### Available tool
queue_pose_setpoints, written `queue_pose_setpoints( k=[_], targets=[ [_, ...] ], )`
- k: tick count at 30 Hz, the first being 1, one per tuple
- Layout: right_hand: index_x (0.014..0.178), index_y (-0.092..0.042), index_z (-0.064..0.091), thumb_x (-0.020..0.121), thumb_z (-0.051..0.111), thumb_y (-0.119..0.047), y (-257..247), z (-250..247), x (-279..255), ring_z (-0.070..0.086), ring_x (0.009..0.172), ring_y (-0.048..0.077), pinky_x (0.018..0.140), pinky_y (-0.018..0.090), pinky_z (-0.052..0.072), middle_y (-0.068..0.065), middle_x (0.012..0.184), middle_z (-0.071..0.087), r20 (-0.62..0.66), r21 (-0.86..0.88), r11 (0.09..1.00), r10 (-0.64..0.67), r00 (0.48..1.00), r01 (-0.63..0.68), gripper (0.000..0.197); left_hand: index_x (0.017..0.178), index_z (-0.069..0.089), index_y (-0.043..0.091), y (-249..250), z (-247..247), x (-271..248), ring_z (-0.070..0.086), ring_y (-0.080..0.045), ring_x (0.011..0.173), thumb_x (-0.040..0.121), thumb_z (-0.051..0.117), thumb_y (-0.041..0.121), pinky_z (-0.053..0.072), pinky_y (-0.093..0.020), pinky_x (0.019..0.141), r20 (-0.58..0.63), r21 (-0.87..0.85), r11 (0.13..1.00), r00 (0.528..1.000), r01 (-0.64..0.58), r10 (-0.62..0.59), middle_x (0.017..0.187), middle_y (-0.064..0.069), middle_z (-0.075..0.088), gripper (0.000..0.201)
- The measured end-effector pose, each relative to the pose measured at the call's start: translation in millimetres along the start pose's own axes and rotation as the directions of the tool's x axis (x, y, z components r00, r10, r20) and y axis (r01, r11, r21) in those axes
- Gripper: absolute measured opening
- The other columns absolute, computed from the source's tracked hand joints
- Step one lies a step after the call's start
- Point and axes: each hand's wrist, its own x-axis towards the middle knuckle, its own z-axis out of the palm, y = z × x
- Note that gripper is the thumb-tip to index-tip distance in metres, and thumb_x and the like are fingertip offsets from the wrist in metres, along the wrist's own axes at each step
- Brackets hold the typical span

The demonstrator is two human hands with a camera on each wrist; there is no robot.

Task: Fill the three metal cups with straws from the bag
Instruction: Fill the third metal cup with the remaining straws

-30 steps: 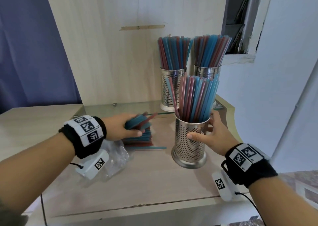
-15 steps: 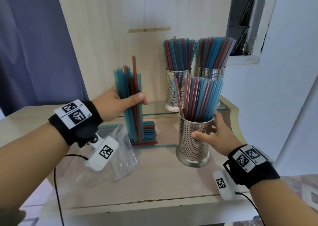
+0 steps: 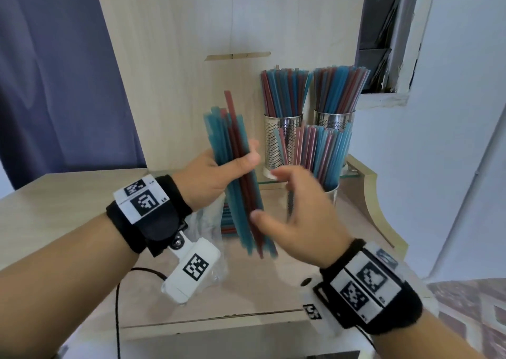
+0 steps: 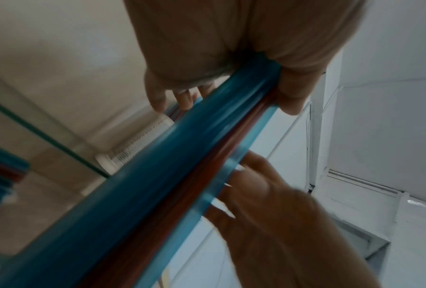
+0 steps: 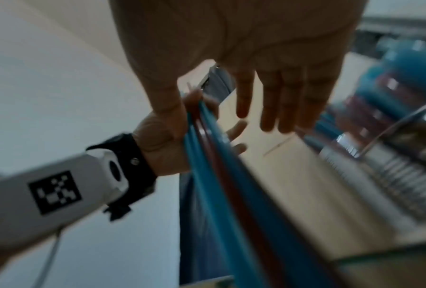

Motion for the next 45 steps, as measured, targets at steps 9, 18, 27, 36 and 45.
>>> queue_pose_setpoints(
  k=[9,18,27,36,45],
  targets=[
    [0.08,-0.001,0.064,0.089,0.066,-0.011,19.5,18.4,-1.6,0.064,0.065,0.014,0.069,0.029,0.055,0.007,0.068,0.067,0.22,0.444,0.864,0.152,0.964,-0.237,0.014,0.134,0.043,0.025,-10.7,14.3,5.4,0.052,-0.013,0.125,0.057,0.07,0.077,0.046,-0.034,0.101,0.16,0.117,0.992,0.987,-0.049,0.03,0.134,0.0,0.055,0.097],
    [0.07,-0.012,0.059,0.091,0.065,-0.025,60.7,23.3,-13.3,0.054,0.054,0.002,0.059,0.014,0.046,-0.005,0.06,0.057,0.196,0.367,0.863,0.294,0.936,-0.348,0.026,0.123,0.055,0.035,-100.7,-13.2,18.7,0.022,-0.027,0.137,0.079,0.065,0.059,0.021,-0.043,0.11,-0.031,0.998,0.032,0.932,0.045,-0.362,0.15,0.001,0.031,0.051],
    [0.068,-0.018,0.053,0.091,0.064,-0.029,66.5,28.5,-13.0,0.053,0.05,0.003,0.054,0.019,0.045,-0.004,0.058,0.052,0.25,0.377,0.855,0.276,0.928,-0.356,0.028,0.125,0.06,0.02,-152.4,-0.4,20.0,0.02,-0.039,0.133,0.081,0.058,0.057,0.024,-0.051,0.107,-0.066,0.945,-0.317,0.91,-0.074,-0.409,0.15,-0.014,0.02,0.058],
    [0.083,0.001,0.059,0.091,0.063,-0.028,80.5,19.5,-19.2,0.055,0.056,0.012,0.057,0.021,0.05,0.006,0.064,0.054,0.194,0.459,0.793,0.352,0.916,-0.401,0.031,0.127,0.058,0.02,-157.1,1.7,24.1,0.006,-0.041,0.142,0.091,0.05,0.043,0.012,-0.053,0.113,-0.068,0.976,-0.215,0.911,-0.023,-0.406,0.158,-0.01,0.01,0.043],
    [0.079,-0.008,0.061,0.09,0.065,-0.031,79.3,17.7,-16.3,0.057,0.06,0.01,0.063,0.025,0.051,-0.007,0.06,0.056,0.226,0.432,0.812,0.323,0.919,-0.392,0.026,0.135,0.045,0.029,-92.5,-31.3,28.8,0.021,-0.031,0.139,0.086,0.037,0.062,0.017,-0.048,0.115,-0.107,0.856,0.483,0.977,0.186,-0.186,0.15,0.002,0.032,0.06]
  ],
)
